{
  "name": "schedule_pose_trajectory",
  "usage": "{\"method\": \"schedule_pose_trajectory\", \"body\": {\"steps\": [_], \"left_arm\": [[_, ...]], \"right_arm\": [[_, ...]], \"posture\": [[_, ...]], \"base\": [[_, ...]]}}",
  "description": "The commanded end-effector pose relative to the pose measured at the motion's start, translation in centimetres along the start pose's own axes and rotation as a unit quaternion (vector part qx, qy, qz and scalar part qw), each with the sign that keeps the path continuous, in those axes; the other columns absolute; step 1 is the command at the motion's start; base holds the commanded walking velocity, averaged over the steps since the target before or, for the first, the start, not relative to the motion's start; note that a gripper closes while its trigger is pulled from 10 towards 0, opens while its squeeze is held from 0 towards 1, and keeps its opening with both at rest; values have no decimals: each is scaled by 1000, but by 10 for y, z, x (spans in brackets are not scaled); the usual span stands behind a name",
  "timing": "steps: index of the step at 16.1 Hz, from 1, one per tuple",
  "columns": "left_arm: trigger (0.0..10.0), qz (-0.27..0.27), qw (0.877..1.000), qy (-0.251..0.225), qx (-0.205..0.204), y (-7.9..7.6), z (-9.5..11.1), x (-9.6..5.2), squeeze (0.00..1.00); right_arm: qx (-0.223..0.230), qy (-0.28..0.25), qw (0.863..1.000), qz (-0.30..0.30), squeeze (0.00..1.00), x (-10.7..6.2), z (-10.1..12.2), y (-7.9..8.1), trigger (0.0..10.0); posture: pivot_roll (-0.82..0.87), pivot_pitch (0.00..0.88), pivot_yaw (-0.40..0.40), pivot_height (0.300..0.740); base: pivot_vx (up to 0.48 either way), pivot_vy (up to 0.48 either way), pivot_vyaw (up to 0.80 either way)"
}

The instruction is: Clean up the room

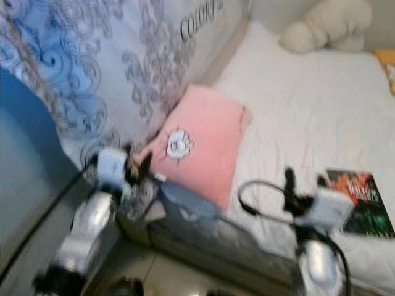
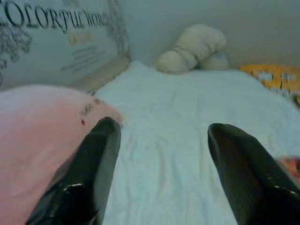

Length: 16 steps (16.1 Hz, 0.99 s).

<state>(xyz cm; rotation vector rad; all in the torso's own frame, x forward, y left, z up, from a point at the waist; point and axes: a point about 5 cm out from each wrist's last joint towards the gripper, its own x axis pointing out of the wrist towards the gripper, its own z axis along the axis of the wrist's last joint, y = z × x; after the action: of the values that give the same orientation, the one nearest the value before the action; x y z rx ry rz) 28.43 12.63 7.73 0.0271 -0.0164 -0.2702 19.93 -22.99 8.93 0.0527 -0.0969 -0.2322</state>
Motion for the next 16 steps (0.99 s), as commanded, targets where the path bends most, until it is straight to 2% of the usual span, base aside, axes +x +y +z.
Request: {"method": "schedule_pose_trajectory", "body": {"steps": [1, 2, 3, 4, 5, 9, 11, 16], "left_arm": [[10000, -20, 999, -35, -16, -7, 18, 3, 0], [10000, -12, 999, -29, -22, -8, 16, 2, 0], [10000, -4, 999, -26, -27, -8, 14, 5, 0], [10000, 6, 999, -10, -40, -8, 16, 10, 0], [10000, 0, 999, -7, -39, -9, 16, 14, 0], [10000, -6, 998, 5, -56, -10, 14, 20, 0], [10000, -25, 998, 6, -50, -15, 15, 23, 0], [10000, -33, 999, 9, -42, -12, 16, 34, 0]], "right_arm": [[10, 20, 1000, 16, 1000, -2, 0, 3, 10000], [-1, 41, 998, 39, 1000, -1, -6, 11, 10000], [-8, 46, 998, 46, 192, 2, -9, 17, 10000], [-12, 50, 998, 43, 0, 12, -9, 27, 10000], [-8, 45, 998, 40, 0, 17, -7, 30, 10000], [-18, 55, 997, 50, 0, 22, -12, 36, 10000], [-24, 56, 996, 63, 0, 27, -14, 40, 10000], [-30, 55, 995, 76, 0, 35, -17, 47, 10000]], "posture": [[29, 0, -46, 740], [28, 0, -44, 740], [29, 0, -41, 740], [31, 0, -37, 740], [32, 0, -38, 740], [24, 0, -28, 740], [15, 0, -16, 740], [3, 0, -5, 740]], "base": [[0, -469, 0], [0, -469, 0], [0, -469, 0], [0, -469, 0], [0, -469, 0], [0, -469, 0], [0, -467, 0], [0, -463, 0]]}}
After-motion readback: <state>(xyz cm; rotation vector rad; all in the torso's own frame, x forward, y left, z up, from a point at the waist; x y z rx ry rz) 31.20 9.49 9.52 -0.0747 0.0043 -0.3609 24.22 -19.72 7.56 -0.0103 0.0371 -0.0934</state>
